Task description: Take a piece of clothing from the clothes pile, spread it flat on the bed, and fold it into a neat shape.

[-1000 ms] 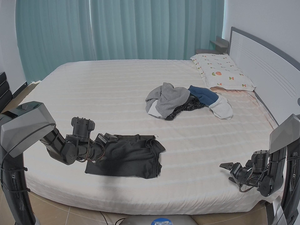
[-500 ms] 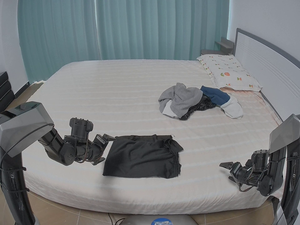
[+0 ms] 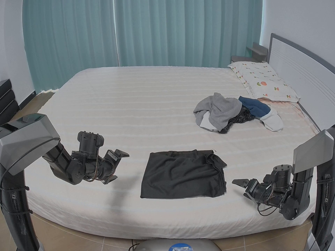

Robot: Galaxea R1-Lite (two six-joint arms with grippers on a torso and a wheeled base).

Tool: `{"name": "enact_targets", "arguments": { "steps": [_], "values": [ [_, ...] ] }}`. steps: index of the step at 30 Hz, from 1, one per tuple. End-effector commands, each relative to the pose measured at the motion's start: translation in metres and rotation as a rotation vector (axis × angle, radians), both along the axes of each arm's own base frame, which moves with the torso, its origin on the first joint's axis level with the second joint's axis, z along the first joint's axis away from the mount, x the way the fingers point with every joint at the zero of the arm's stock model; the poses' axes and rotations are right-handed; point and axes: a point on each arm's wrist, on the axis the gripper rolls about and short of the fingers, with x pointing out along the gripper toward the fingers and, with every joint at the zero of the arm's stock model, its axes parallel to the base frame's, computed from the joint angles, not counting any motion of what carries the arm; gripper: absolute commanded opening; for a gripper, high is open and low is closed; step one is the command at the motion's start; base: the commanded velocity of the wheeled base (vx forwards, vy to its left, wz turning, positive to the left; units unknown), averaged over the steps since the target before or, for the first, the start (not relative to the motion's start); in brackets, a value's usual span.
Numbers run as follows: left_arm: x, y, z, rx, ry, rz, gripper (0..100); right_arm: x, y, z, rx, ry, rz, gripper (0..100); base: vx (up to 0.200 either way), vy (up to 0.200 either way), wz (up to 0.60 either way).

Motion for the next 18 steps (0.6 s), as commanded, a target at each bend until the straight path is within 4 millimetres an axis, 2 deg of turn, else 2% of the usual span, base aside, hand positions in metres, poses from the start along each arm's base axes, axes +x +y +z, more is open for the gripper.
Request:
{"name": "enact_targets", "arguments": {
  "steps": [1, 5, 9, 13, 18],
  "values": [
    [0.000, 0.000, 0.000, 0.001, 0.000, 0.001, 100, 0.000, 0.012, 0.006, 0.007, -0.037, 0.043, 100, 0.000, 0.000, 0.00],
    [0.000, 0.000, -0.001, 0.004, 0.002, 0.001, 100, 0.003, 0.022, 0.009, -0.016, -0.074, 0.085, 100, 0.000, 0.000, 0.00],
    [0.000, 0.000, 0.000, 0.003, -0.001, 0.001, 100, 0.010, 0.017, 0.007, -0.081, -0.117, 0.103, 100, 0.000, 0.000, 0.00],
    [0.000, 0.000, -0.001, 0.005, 0.002, 0.001, 100, 0.016, 0.004, 0.001, -0.085, -0.113, 0.069, 100, 0.000, 0.000, 0.00],
    [-0.001, -0.001, -0.002, 0.011, 0.005, -0.006, 100, 0.025, 0.007, -0.007, -0.101, -0.128, 0.076, 100, 0.000, 0.000, 0.00]
  ]
}}
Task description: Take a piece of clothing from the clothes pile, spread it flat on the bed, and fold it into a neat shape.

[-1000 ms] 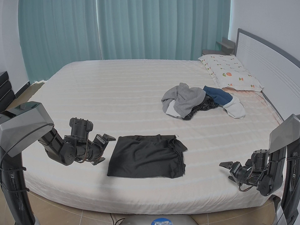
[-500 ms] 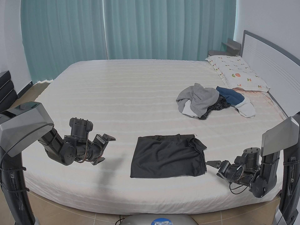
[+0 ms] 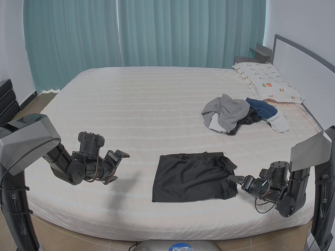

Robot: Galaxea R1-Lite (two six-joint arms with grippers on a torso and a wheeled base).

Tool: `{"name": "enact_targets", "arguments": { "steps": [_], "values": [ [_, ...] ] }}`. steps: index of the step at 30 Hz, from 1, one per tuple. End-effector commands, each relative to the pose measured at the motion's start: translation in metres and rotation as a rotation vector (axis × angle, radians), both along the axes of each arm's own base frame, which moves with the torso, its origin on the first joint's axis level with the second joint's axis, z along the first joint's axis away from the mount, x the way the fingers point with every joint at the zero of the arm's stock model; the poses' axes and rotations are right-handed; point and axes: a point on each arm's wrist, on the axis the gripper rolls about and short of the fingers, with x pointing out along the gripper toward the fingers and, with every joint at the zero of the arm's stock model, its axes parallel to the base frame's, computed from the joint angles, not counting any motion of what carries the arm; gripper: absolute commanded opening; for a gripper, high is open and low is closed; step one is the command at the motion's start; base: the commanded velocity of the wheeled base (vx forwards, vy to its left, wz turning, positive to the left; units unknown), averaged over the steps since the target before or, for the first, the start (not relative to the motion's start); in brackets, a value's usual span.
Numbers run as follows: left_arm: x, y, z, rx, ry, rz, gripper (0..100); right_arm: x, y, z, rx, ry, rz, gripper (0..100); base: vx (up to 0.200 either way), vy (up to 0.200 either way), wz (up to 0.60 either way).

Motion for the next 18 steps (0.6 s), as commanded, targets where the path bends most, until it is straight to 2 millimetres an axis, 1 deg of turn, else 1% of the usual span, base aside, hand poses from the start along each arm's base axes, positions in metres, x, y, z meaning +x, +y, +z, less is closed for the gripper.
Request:
{"name": "enact_targets", "arguments": {
  "steps": [1, 5, 8, 16, 17, 18],
  "values": [
    [-0.001, -0.001, -0.002, 0.009, 0.002, -0.010, 100, 0.008, 0.001, -0.006, 0.000, -0.016, 0.001, 100, 0.000, 0.000, 0.00],
    [-0.001, -0.001, -0.002, 0.013, 0.000, -0.014, 100, 0.009, 0.002, -0.006, 0.002, -0.023, 0.006, 100, 0.000, 0.000, 0.00],
    [-0.001, -0.001, -0.002, 0.013, 0.000, -0.014, 100, 0.007, 0.012, -0.006, -0.014, -0.030, 0.044, 100, 0.000, 0.000, 0.00],
    [-0.001, -0.001, -0.001, 0.012, -0.001, -0.013, 100, 0.008, 0.015, -0.013, -0.045, -0.030, 0.067, 100, 0.000, 0.000, 0.00],
    [-0.001, -0.001, -0.001, 0.013, -0.001, -0.014, 100, 0.008, 0.014, -0.016, -0.050, -0.025, 0.063, 0, 0.000, 0.000, 0.00],
    [-0.001, -0.001, -0.001, 0.011, -0.002, -0.013, 100, 0.008, 0.013, -0.017, -0.054, -0.024, 0.064, 0, 0.000, 0.000, 0.00]
  ]
}}
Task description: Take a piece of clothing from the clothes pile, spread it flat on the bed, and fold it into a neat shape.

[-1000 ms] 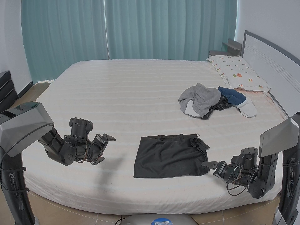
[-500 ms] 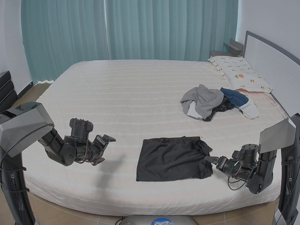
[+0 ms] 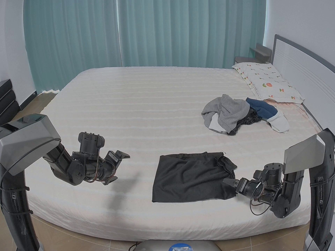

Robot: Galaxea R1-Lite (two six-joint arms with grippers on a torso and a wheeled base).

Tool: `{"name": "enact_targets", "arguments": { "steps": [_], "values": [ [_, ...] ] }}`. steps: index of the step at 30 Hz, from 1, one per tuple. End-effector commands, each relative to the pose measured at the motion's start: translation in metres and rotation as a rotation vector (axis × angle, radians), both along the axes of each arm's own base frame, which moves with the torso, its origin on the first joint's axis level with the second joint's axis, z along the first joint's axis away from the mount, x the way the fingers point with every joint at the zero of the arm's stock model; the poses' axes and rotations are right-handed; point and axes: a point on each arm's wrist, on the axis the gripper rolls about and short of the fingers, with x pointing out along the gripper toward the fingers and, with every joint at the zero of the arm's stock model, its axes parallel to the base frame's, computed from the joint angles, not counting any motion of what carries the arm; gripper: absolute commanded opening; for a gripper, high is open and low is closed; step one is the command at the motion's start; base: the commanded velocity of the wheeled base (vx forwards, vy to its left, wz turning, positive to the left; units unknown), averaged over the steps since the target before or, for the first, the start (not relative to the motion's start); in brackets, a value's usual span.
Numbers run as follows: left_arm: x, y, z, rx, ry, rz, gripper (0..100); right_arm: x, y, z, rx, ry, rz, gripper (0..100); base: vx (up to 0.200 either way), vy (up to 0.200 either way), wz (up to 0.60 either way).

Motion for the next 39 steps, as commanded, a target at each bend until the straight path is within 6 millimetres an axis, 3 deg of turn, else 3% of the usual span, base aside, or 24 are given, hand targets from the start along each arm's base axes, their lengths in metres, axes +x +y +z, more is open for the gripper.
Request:
{"name": "enact_targets", "arguments": {
  "steps": [1, 6, 25, 26, 29, 30, 33, 39],
  "values": [
    [0.000, 0.000, 0.000, -0.002, 0.000, 0.001, 100, 0.001, -0.002, -0.007, -0.012, 0.006, -0.001, 0, 0.000, 0.000, 0.00],
    [0.000, 0.000, 0.000, 0.000, 0.001, 0.000, 100, -0.002, -0.004, -0.014, -0.046, 0.019, 0.012, 0, 0.000, 0.000, 0.00],
    [0.001, 0.000, 0.000, -0.002, 0.000, 0.001, 100, -0.015, -0.029, -0.007, -0.096, 0.043, -0.037, 0, 0.000, 0.000, 0.00],
    [0.001, 0.000, 0.000, -0.002, 0.000, 0.001, 100, -0.016, -0.029, -0.008, -0.099, 0.045, -0.034, 100, 0.000, 0.000, 0.00],
    [0.001, 0.000, 0.000, -0.002, -0.002, 0.001, 100, -0.015, -0.028, -0.007, -0.099, 0.038, -0.031, 100, 0.000, 0.000, 0.00],
    [0.002, 0.000, 0.000, -0.002, -0.003, 0.005, 100, -0.013, -0.026, 0.009, -0.086, -0.016, -0.027, 100, 0.000, 0.000, 0.00],
    [0.002, 0.000, 0.000, 0.000, -0.003, 0.005, 100, -0.006, -0.024, 0.030, -0.060, -0.098, -0.033, 100, 0.000, 0.000, 0.00],
    [0.001, 0.001, 0.000, 0.001, -0.001, 0.003, 100, 0.030, -0.009, 0.039, -0.042, -0.186, -0.010, 100, 0.100, 0.000, 0.00]
  ]
}}
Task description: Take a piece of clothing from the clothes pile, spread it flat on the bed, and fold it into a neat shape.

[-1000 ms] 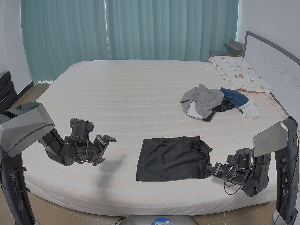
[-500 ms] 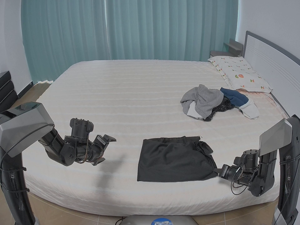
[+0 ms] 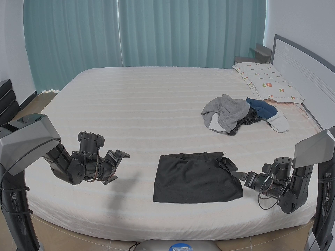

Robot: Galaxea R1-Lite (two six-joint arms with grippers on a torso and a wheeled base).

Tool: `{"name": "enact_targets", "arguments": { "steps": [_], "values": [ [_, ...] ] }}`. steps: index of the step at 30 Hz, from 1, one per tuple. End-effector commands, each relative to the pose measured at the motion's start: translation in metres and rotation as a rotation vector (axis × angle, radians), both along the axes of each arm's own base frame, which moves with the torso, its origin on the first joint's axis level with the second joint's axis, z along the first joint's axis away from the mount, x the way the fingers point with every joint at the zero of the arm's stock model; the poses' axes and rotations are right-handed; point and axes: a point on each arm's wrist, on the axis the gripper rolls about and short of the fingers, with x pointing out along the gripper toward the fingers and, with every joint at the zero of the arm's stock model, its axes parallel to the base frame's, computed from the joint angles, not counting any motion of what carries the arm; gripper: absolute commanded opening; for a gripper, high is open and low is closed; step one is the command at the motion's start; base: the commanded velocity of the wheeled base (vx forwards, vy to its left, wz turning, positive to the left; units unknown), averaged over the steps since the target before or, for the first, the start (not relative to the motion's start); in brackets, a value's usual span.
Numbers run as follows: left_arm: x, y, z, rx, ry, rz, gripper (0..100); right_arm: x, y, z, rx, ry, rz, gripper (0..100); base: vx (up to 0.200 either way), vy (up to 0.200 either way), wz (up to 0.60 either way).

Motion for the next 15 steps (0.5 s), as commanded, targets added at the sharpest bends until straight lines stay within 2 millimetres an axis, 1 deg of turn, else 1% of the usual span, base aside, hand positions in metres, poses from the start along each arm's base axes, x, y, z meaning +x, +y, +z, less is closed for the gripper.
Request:
{"name": "enact_targets", "arguments": {
  "steps": [1, 4, 8, 9, 10, 13, 15],
  "values": [
    [0.000, 0.000, -0.001, 0.002, 0.003, 0.001, 100, 0.035, 0.015, 0.020, 0.025, -0.110, 0.026, 100, 0.200, 0.000, 0.00],
    [-0.001, 0.000, -0.001, 0.004, 0.003, -0.002, 100, 0.056, 0.022, 0.019, 0.022, -0.081, 0.033, 100, 0.000, 0.000, 0.00],
    [-0.001, 0.000, -0.002, 0.005, 0.006, -0.002, 100, 0.079, 0.025, 0.004, 0.016, -0.046, 0.029, 100, 0.000, 0.000, 0.00],
    [-0.001, 0.000, -0.002, 0.005, 0.006, -0.002, 100, 0.079, 0.025, 0.004, 0.016, -0.046, 0.029, 100, 0.000, 0.000, 0.00],
    [-0.001, 0.000, -0.002, 0.005, 0.005, -0.002, 100, 0.084, 0.026, 0.001, 0.034, -0.042, 0.021, 100, 0.000, 0.000, 0.00],
    [-0.001, 0.000, -0.002, 0.005, 0.005, -0.002, 100, 0.083, 0.028, -0.002, 0.118, 0.008, -0.011, 100, 0.000, 0.000, 0.00],
    [-0.001, 0.000, -0.002, 0.005, 0.005, -0.002, 100, 0.082, 0.028, -0.002, 0.127, 0.016, -0.018, 100, 0.000, 0.000, 0.00]
  ]
}}
